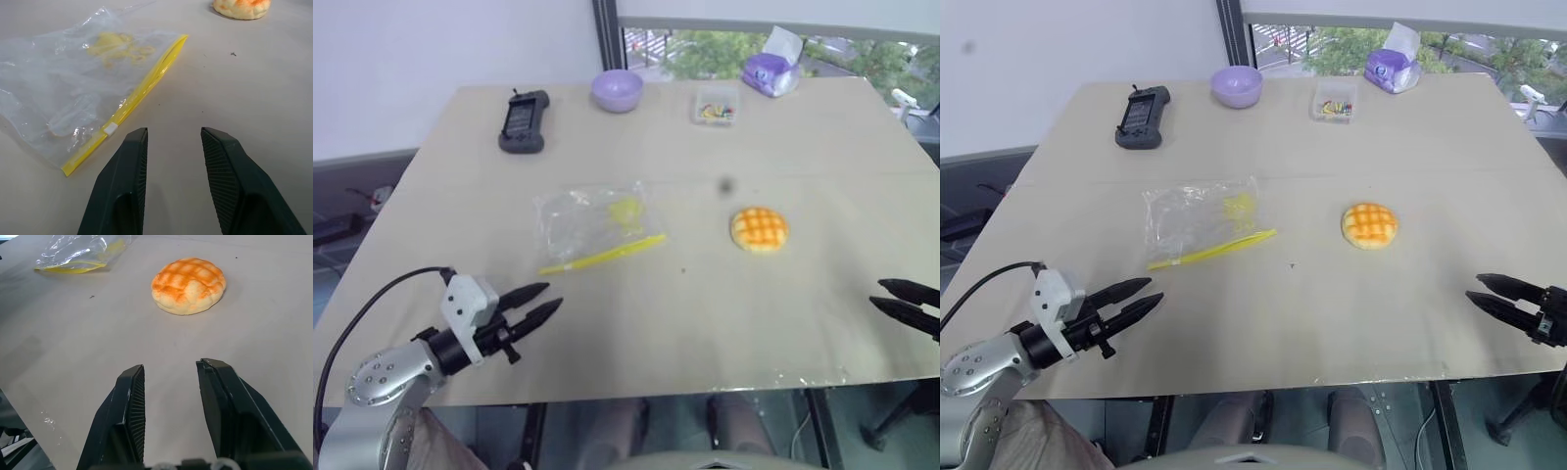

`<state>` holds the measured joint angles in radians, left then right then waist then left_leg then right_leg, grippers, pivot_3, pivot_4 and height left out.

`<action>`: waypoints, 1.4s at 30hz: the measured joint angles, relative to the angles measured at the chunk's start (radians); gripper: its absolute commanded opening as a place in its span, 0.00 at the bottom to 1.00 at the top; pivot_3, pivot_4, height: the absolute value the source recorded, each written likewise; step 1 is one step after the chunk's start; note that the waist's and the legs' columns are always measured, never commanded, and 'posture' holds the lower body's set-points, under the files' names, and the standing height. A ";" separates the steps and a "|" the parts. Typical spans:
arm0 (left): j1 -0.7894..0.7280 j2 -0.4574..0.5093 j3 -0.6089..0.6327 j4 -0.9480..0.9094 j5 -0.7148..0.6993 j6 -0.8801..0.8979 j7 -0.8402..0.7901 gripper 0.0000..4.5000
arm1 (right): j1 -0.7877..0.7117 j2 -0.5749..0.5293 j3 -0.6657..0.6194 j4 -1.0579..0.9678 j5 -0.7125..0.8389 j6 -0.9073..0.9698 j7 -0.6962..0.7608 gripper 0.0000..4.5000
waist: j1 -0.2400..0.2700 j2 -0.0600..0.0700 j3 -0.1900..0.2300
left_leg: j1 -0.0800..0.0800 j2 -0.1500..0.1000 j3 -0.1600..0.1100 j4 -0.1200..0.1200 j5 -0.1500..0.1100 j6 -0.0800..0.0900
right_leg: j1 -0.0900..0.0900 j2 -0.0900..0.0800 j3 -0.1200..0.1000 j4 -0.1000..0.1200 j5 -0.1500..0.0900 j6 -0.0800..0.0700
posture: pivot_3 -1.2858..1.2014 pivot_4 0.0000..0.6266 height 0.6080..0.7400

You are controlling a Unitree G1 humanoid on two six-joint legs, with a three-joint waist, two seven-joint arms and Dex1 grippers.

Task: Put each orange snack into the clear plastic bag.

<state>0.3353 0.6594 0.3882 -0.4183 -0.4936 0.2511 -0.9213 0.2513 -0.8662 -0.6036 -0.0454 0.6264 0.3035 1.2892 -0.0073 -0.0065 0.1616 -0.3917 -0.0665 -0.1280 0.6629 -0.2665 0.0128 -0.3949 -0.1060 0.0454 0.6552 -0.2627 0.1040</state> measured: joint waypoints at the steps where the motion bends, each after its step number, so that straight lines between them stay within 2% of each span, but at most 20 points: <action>1: 0.000 0.000 0.000 0.001 0.000 -0.001 0.000 0.41 | 0.001 0.000 0.000 -0.001 0.000 0.000 0.000 0.41 | 0.000 0.000 0.000 | 0.000 0.000 0.000 0.000 0.000 0.000 | 0.000 0.000 0.000 0.000 0.000 0.000 | 0.52 0.24 1.00; 18: -0.041 0.028 -0.007 0.018 0.046 0.030 0.058 0.41 | -0.009 0.000 0.009 -0.030 0.004 0.029 -0.012 0.41 | 0.000 0.000 0.000 | 0.000 0.000 0.000 0.000 0.000 0.000 | 0.000 0.000 0.000 0.000 0.000 0.000 | 0.52 0.24 1.00; 22: -0.054 0.039 -0.008 0.026 0.076 0.031 0.073 0.41 | -0.013 0.002 0.008 -0.067 0.034 0.047 -0.010 0.41 | 0.000 0.000 0.000 | 0.000 0.000 0.000 0.000 0.000 0.000 | 0.000 0.000 0.000 0.000 0.000 0.000 | 0.52 0.24 1.00; 28: -0.138 0.070 -0.023 0.133 0.137 0.025 0.092 0.41 | -0.019 0.019 0.006 -0.162 0.141 0.096 -0.004 0.41 | 0.000 0.000 0.000 | 0.000 0.000 -0.001 0.000 0.000 0.000 | 0.000 0.000 -0.001 0.000 0.000 0.000 | 0.52 0.24 1.00; 33: -0.274 0.078 -0.070 0.256 0.203 -0.035 0.111 0.41 | -0.054 0.029 0.009 -0.272 0.205 0.108 -0.013 0.41 | 0.002 0.000 0.000 | 0.000 0.000 -0.002 -0.001 0.000 0.000 | 0.000 0.000 -0.001 0.000 0.000 0.000 | 0.52 0.24 1.00; 42: -0.408 0.149 -0.202 0.485 0.420 -0.398 0.099 0.41 | -0.082 0.024 0.021 -0.306 0.207 0.112 -0.036 0.41 | 0.004 0.000 0.000 | 0.000 0.000 -0.002 -0.002 0.000 0.000 | -0.001 0.000 -0.001 -0.001 0.000 0.000 | 0.52 0.24 1.00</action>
<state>-0.0723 0.8083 0.1861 0.0669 -0.0736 -0.1470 -0.8224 0.1692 -0.8426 -0.5823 -0.3510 0.8337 0.4151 1.2529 -0.0032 -0.0066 0.1619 -0.3922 -0.0669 -0.1300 0.6606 -0.2665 0.0128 -0.3957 -0.1061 0.0440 0.6539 -0.2624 0.1041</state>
